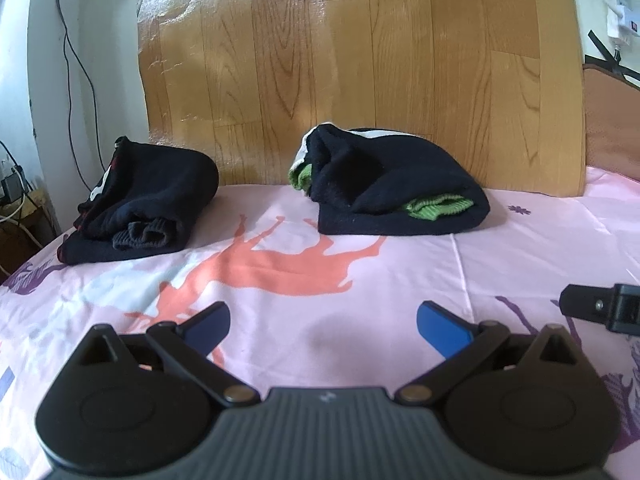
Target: Fold small clothes
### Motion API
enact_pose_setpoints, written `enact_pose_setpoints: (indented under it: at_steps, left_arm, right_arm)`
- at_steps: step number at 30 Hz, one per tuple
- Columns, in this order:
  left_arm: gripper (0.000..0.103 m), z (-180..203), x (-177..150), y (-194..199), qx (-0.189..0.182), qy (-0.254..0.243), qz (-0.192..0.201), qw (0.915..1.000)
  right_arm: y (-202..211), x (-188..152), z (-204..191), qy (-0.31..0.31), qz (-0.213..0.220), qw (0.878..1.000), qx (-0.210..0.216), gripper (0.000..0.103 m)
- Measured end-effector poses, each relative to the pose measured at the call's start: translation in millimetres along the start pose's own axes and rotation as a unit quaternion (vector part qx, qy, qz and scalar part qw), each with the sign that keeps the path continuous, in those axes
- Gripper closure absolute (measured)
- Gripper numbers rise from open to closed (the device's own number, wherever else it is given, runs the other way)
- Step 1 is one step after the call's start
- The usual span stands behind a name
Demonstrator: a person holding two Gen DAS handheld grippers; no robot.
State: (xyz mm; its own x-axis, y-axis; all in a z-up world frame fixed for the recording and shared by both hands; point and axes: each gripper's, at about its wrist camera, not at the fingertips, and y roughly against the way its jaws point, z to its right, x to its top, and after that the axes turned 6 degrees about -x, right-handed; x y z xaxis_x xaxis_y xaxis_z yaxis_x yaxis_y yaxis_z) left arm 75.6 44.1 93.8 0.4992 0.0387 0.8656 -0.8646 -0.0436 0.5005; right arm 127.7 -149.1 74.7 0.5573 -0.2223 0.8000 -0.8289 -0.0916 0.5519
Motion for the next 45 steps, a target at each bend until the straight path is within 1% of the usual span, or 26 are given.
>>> enact_pose_setpoints:
  at_steps: [5, 8, 13, 18, 24, 27, 45]
  left_arm:
    - [0.0, -3, 1, -1, 0.001, 0.011, -0.008, 0.9999]
    - [0.0, -5, -1, -5, -0.004, 0.016, -0.029, 0.9995]
    - [0.0, -6, -2, -5, -0.002, 0.02, -0.03, 0.9993]
    - [0.0, -4, -2, -5, 0.012, 0.018, -0.027, 0.9994]
    - [0.0, 4, -2, -5, 0.044, -0.005, -0.019, 0.9988]
    - [0.0, 5, -2, -6, 0.05, -0.008, -0.017, 0.9986]
    - [0.0, 2, -3, -9, 0.035, -0.002, -0.028, 0.999]
  right_arm:
    - [0, 1, 0, 0.001, 0.001, 1.0, 0.0, 0.0]
    - [0, 1, 1, 0.002, 0.001, 1.0, -0.001, 0.0]
    - [0, 1, 1, 0.002, 0.001, 1.0, 0.0, 0.0]
    - [-1, 1, 1, 0.003, 0.001, 1.0, 0.0, 0.0]
    - [-1, 1, 2, 0.003, 0.001, 1.0, 0.0, 0.0]
    - [-1, 1, 1, 0.004, 0.0, 1.0, 0.001, 0.0]
    - [-2, 0, 1, 0.006, -0.003, 1.0, 0.004, 0.0]
